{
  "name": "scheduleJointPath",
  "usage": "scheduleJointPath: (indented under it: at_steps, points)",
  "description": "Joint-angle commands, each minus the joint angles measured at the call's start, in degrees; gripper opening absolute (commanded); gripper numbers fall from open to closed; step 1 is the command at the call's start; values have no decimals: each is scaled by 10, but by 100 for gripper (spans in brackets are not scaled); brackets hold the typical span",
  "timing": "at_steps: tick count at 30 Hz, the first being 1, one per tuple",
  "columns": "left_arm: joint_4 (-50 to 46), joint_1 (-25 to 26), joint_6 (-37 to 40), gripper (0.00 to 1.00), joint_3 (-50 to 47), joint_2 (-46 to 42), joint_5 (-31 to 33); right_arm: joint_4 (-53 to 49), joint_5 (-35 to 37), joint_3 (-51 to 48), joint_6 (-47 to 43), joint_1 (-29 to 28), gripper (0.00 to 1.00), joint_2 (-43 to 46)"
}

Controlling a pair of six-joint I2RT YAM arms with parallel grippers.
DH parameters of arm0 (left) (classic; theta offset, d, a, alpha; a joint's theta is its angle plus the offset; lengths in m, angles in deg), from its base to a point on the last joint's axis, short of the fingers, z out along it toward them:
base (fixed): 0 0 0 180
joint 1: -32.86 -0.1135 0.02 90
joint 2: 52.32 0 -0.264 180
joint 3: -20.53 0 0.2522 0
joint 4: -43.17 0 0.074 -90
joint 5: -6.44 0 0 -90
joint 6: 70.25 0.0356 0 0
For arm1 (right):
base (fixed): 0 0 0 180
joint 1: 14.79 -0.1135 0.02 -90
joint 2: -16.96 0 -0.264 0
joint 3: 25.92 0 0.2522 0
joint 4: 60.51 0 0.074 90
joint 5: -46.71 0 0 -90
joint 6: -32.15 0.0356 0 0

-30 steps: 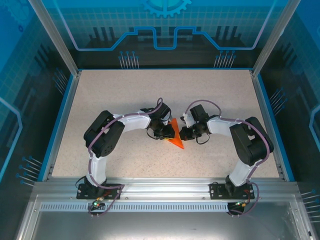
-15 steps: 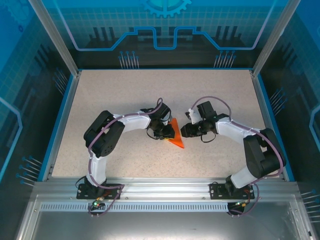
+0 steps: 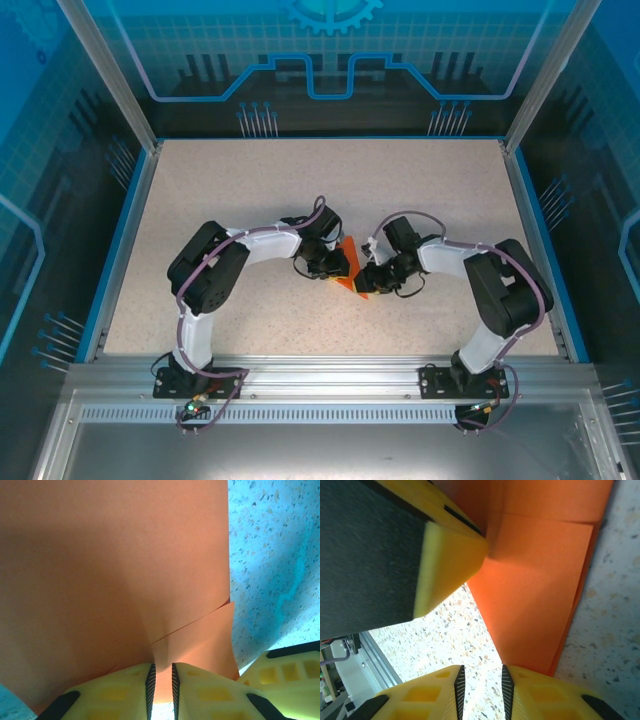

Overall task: Fold a paper plane with a square sheet of paper (fold left side to right side)
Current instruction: Third fold the triangle at the center of the table.

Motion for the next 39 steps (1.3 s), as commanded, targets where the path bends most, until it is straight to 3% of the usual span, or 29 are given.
scheduleJointPath:
  at_steps: [1, 19, 30, 39]
  points:
    - [-13, 6, 3, 22, -8, 27, 23, -25, -9, 4, 5, -8, 28, -7]
    - [-21, 7, 8, 21, -1, 30, 34, -108, 78, -22, 38, 0, 20, -18]
    - [-24, 7, 9, 21, 4, 27, 34, -89, 13, -21, 66, 10, 15, 92]
    - [-25, 7, 10, 21, 3, 25, 35, -61, 46, 27, 101, -7, 14, 13]
